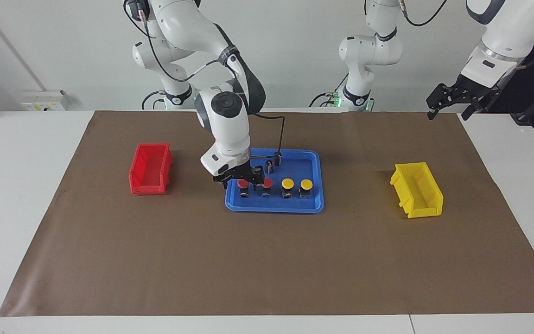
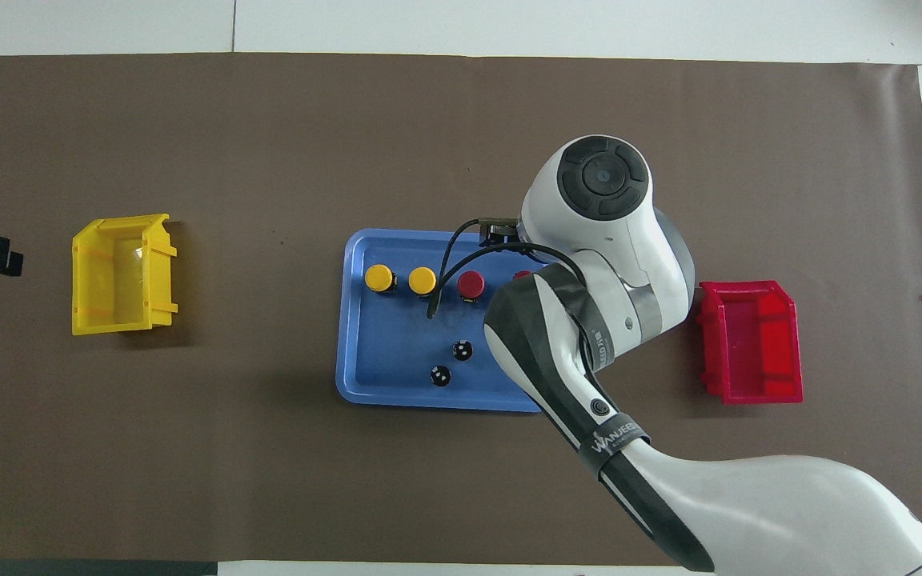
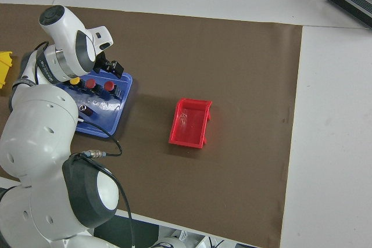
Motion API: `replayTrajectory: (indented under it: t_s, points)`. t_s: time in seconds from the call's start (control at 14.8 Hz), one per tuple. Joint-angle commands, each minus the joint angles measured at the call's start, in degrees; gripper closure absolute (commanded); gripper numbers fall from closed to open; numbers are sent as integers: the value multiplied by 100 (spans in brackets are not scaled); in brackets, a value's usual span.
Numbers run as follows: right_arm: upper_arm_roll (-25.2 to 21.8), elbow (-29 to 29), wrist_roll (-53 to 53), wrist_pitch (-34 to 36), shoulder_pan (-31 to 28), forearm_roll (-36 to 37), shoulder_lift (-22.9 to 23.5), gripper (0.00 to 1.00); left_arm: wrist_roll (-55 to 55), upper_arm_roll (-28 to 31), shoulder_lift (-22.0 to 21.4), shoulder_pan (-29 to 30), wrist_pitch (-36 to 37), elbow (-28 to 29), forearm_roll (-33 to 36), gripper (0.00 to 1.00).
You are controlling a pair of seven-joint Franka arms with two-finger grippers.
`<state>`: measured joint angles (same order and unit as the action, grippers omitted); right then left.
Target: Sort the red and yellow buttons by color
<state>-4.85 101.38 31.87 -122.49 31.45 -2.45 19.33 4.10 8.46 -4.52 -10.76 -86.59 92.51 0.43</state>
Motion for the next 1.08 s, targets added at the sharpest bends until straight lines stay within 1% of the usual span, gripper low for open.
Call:
replayTrajectory:
  t_s: [0.0,0.14,0.27,0.41,0.61,0.81,0.88,1.01]
  points:
    - [-7,478,-15,-292,63,-71,-272,8,-67,-11,-111,22,-24,92,71,0]
    - [-7,742,-110,-459,81,-71,-360,11,-181,-11,-111,13,-51,101,79,0]
    - [-7,883,-146,-609,90,-62,-386,14,-199,-11,-120,4,-95,109,80,0]
    - [-7,884,-155,-609,90,-71,-387,18,-199,-11,-120,4,-103,118,71,0]
    - [-7,963,-216,-635,142,-71,-413,23,-217,-29,-181,-22,-445,337,80,0]
    - [1,972,-243,-679,160,-71,-404,26,-217,-38,-199,-31,-464,373,80,0]
    - [1,972,-260,-688,160,-71,-404,29,-217,-38,-208,-31,-473,408,80,0]
    - [1,972,-331,-679,169,-71,-404,37,-217,-38,-260,-31,-473,487,80,0]
